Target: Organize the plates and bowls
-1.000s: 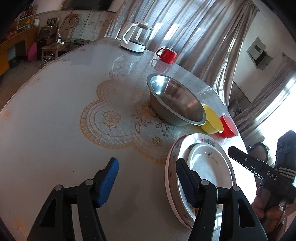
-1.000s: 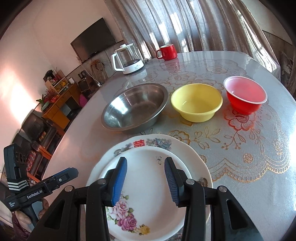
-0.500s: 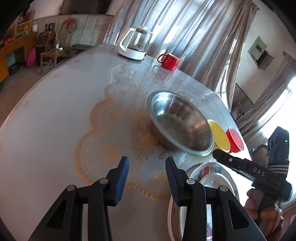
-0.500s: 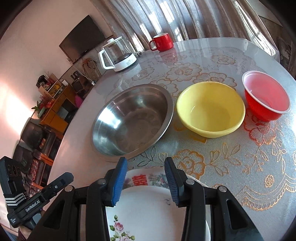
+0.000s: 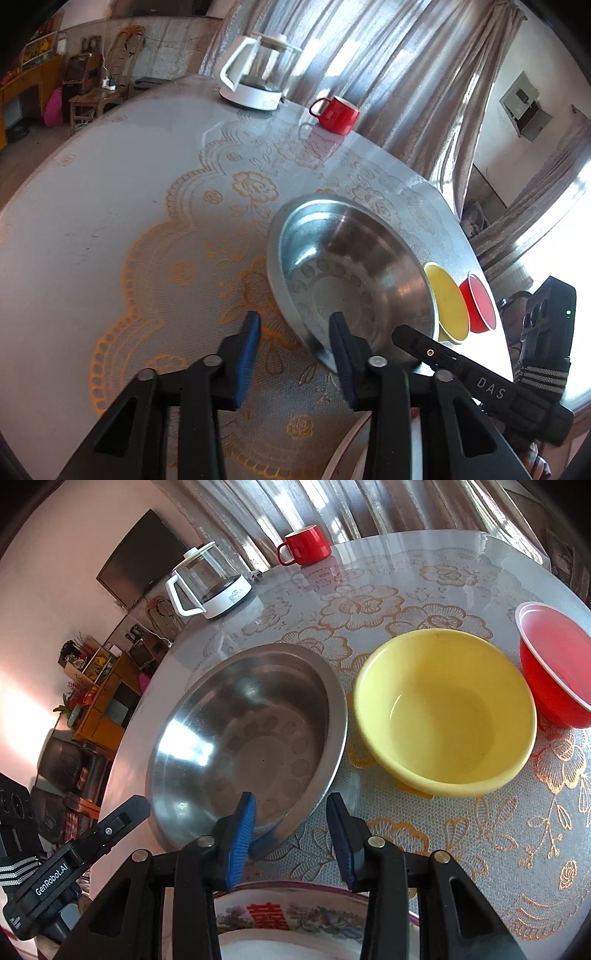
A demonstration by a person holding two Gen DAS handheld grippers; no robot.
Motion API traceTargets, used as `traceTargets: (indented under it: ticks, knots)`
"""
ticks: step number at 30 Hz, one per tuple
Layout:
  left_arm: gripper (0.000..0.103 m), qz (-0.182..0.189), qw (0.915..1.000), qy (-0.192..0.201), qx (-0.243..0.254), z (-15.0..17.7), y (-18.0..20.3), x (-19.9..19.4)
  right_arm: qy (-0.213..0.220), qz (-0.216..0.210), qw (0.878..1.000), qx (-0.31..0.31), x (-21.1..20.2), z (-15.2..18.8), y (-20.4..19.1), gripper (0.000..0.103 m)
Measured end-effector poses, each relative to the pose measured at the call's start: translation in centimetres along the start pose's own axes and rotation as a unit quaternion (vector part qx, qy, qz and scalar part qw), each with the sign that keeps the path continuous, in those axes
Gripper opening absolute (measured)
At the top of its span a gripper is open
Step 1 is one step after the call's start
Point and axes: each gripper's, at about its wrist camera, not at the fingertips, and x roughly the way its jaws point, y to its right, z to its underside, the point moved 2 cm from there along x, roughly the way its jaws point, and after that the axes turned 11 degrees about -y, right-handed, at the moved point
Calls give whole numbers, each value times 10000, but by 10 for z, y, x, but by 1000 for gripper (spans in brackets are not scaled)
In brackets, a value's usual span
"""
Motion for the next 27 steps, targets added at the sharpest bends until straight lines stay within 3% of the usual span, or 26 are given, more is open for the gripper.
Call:
traceTargets:
  ticks: [3,11,16,27]
  knots:
    - [22,82,10000,10,54,-1,2,5,-8,111,9999,-125,5,-2,-4,33]
    - [22,-59,9993,209,313,5,9,-1,28,441,9981,-435,7,0,-13,32]
    - [24,28,9994,213,277,14,1,-7,5,397,9977,-545,8,3,-17,32]
    - [29,-256,9984,496,-46,57,-32,-53,-181,137,9920,-1241,12,29,-65,32]
